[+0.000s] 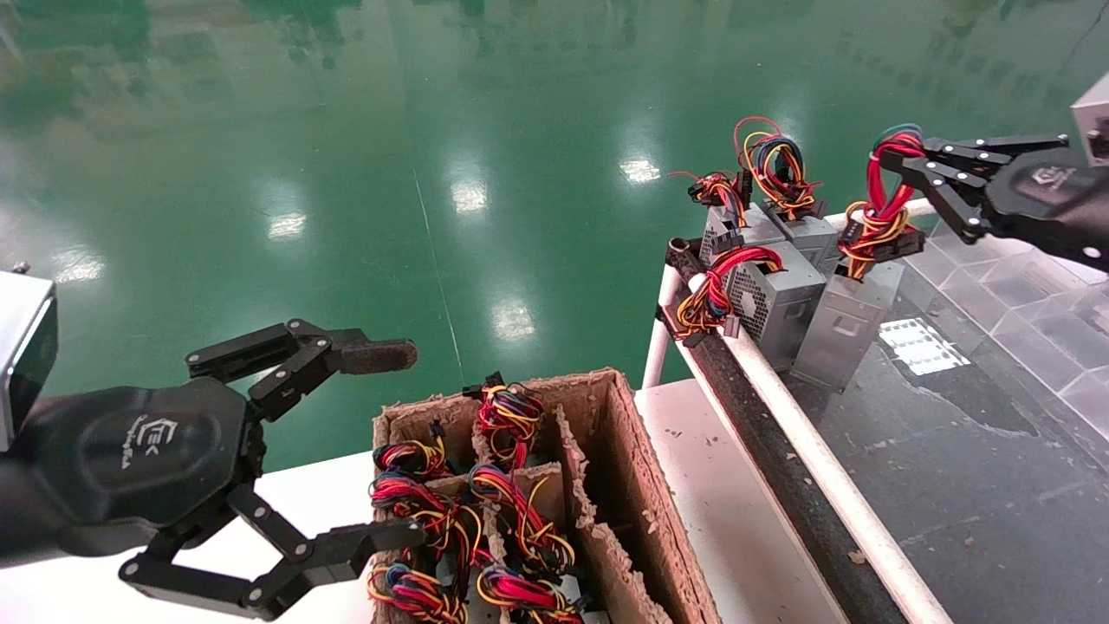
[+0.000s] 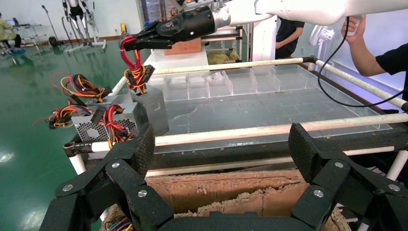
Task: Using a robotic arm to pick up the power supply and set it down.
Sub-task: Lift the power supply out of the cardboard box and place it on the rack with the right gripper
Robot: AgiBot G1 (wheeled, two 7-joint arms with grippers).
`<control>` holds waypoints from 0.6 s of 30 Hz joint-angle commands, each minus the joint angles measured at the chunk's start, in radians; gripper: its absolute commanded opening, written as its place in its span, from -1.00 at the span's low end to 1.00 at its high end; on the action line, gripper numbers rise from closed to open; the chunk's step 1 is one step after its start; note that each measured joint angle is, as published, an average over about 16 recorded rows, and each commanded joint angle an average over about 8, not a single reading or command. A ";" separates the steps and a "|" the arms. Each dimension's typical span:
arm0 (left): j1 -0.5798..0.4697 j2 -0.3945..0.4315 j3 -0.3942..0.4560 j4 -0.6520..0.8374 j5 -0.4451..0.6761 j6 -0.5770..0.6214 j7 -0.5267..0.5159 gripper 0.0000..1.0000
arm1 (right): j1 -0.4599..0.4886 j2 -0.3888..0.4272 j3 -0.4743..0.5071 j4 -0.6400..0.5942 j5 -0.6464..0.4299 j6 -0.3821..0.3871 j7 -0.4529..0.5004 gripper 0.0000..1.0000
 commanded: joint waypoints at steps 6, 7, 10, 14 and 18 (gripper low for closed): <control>0.000 0.000 0.000 0.000 0.000 0.000 0.000 1.00 | 0.064 -0.058 -0.021 -0.099 -0.035 0.034 -0.034 -1.00; 0.000 0.000 0.000 0.000 0.000 0.000 0.000 1.00 | 0.072 -0.065 -0.023 -0.110 -0.038 0.037 -0.037 -1.00; 0.000 0.000 0.000 0.000 0.000 0.000 0.000 1.00 | 0.093 -0.086 -0.029 -0.143 -0.046 0.044 -0.046 -1.00; 0.000 0.000 0.000 0.000 0.000 0.000 0.000 1.00 | 0.114 -0.114 -0.035 -0.175 -0.055 0.054 -0.057 -1.00; 0.000 0.000 0.000 0.000 0.000 0.000 0.000 1.00 | 0.128 -0.138 -0.043 -0.203 -0.067 0.082 -0.068 -0.13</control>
